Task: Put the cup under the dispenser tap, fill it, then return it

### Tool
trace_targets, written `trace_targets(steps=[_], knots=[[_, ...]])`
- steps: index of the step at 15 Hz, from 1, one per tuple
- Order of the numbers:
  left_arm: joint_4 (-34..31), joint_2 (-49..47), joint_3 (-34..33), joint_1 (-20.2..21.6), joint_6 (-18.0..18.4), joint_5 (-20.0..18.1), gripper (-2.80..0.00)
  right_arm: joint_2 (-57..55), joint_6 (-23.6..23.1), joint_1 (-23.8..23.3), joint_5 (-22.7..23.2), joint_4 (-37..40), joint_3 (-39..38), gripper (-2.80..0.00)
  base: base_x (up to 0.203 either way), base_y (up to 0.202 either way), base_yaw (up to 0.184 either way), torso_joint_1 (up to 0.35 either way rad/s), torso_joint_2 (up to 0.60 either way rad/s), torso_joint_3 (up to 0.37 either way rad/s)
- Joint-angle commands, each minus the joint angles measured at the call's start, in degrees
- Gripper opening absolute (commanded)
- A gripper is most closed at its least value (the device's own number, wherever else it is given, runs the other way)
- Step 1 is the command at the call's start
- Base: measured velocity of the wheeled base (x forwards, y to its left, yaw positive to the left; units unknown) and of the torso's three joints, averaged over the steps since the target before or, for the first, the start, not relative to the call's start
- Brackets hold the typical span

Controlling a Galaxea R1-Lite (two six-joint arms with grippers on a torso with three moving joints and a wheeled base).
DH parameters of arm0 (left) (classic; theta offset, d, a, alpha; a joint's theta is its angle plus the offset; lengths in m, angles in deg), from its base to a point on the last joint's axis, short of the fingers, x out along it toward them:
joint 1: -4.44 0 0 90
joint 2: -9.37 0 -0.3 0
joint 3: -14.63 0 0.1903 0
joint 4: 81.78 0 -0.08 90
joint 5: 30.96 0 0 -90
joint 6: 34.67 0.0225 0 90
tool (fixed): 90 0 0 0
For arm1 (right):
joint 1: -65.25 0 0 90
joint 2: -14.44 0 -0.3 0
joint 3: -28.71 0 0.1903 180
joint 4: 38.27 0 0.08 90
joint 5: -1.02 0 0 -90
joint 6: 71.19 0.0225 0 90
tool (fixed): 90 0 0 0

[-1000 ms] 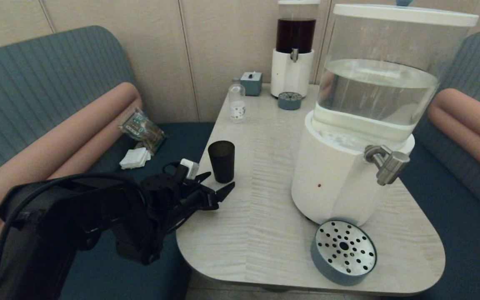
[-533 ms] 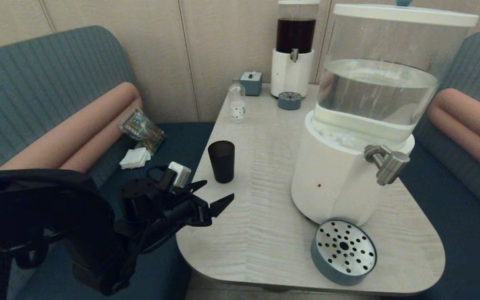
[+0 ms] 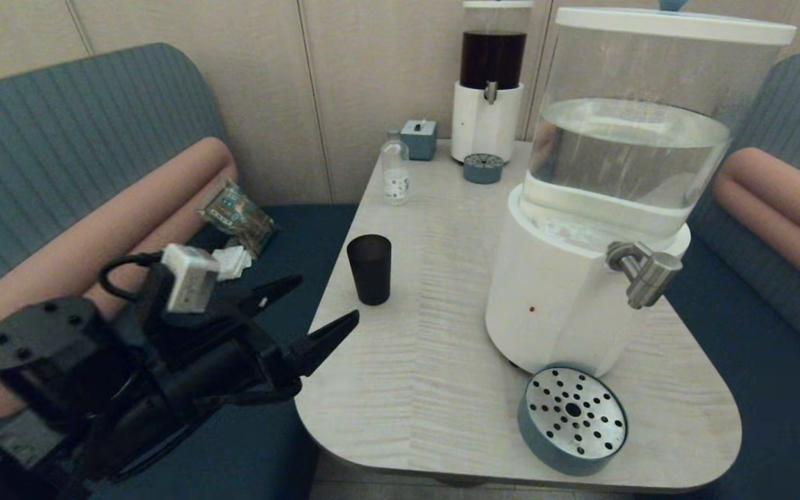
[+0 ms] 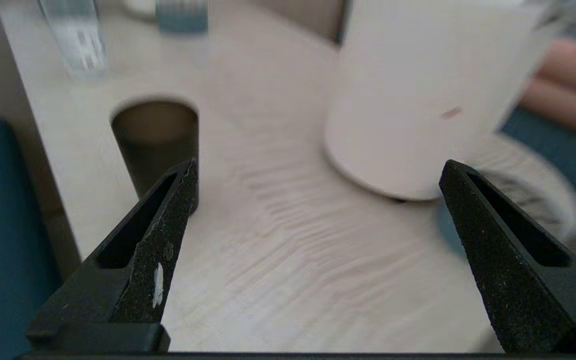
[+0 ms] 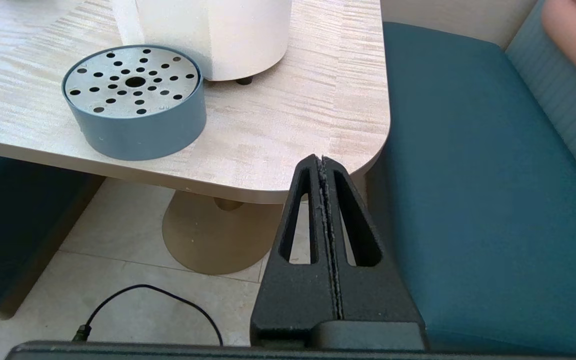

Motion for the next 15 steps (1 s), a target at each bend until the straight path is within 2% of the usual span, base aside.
trace_targets(steps=[1, 2, 6, 10, 13, 15], knots=[[0.5, 10.4, -3.9, 0.0, -0.1, 0.0, 0.00, 0.1, -0.1, 0.0, 0.1, 0.0, -0.1, -2.80, 0.000, 0.000, 0.000, 0.000, 0.00, 0.000], [0.5, 12.8, -5.1, 0.0, -0.2, 0.2, -2.80, 0.1, -0.1, 0.0, 0.1, 0.0, -0.1, -2.80, 0.000, 0.000, 0.000, 0.000, 0.00, 0.000], [-0.2, 22.1, -8.7, 0.2, -0.3, 2.4, -2.80, 0.1, 0.0, 0.0, 0.0, 0.0, -0.1, -2.80, 0.000, 0.000, 0.000, 0.000, 0.00, 0.000], [-6.9, 35.4, -11.4, 2.2, -0.3, 6.6, -2.80, 0.1, 0.0, 0.0, 0.0, 0.0, -0.1, -2.80, 0.000, 0.000, 0.000, 0.000, 0.00, 0.000], [-18.7, 47.7, -9.0, 5.6, -0.2, 9.9, -2.80, 0.1, 0.0, 0.0, 0.0, 0.0, -0.1, -2.80, 0.000, 0.000, 0.000, 0.000, 0.00, 0.000], [-32.4, 57.4, -5.3, 8.1, 0.1, 12.9, -2.80, 0.1, 0.0, 0.0, 0.0, 0.0, -0.1, -2.80, 0.000, 0.000, 0.000, 0.000, 0.00, 0.000]])
